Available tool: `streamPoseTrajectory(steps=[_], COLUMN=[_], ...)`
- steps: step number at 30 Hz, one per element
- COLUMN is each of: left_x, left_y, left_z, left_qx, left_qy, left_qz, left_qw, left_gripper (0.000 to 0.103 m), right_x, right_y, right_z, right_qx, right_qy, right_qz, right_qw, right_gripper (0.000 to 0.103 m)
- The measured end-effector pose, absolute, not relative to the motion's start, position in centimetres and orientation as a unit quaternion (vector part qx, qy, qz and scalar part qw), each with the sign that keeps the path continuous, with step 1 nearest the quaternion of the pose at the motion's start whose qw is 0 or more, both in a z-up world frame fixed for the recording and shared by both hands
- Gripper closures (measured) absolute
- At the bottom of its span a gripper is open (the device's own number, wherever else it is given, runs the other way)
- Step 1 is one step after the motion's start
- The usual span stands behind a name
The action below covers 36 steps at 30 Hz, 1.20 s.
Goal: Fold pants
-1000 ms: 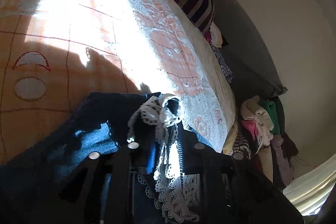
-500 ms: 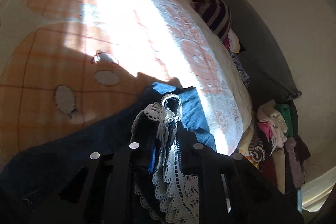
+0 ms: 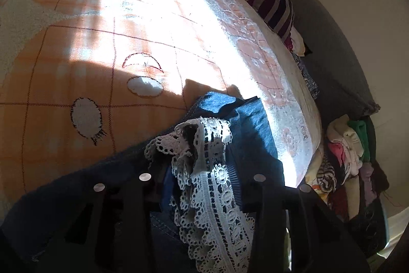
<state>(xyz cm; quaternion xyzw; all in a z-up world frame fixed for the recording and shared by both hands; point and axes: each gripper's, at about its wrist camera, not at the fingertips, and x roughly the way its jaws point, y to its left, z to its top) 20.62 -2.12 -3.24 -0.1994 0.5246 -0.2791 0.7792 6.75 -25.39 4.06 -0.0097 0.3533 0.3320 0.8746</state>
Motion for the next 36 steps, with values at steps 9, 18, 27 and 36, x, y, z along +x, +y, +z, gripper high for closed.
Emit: streamPoseTrajectory(steps=[9,18,27,36], left_x=[20.8,20.9,20.3,19.7], left_y=[-2.0,-2.2,-2.7,-2.8], left_z=[-3.4,-3.4,-1.6,-1.0], left_qx=[-0.186,-0.179,-0.160,-0.144], left_qy=[0.522,0.522,0.506,0.500], left_qz=[-0.271,-0.270,-0.278,-0.277], left_qw=[0.787,0.789,0.801,0.808], left_gripper=[0.069,0.069,0.056,0.039], right_x=[13.8,11.3,7.0,5.2], right_y=[-27.4,-27.8,-27.3,-21.0], right_z=[2.4,1.0,1.9,-0.8], right_qx=[-0.040,-0.008,0.031,-0.060], right_qy=[0.449,0.441,0.392,0.425], right_qz=[0.256,0.248,0.243,0.273], right_qw=[0.855,0.863,0.887,0.861], right_gripper=[0.050,0.048,0.033,0.033])
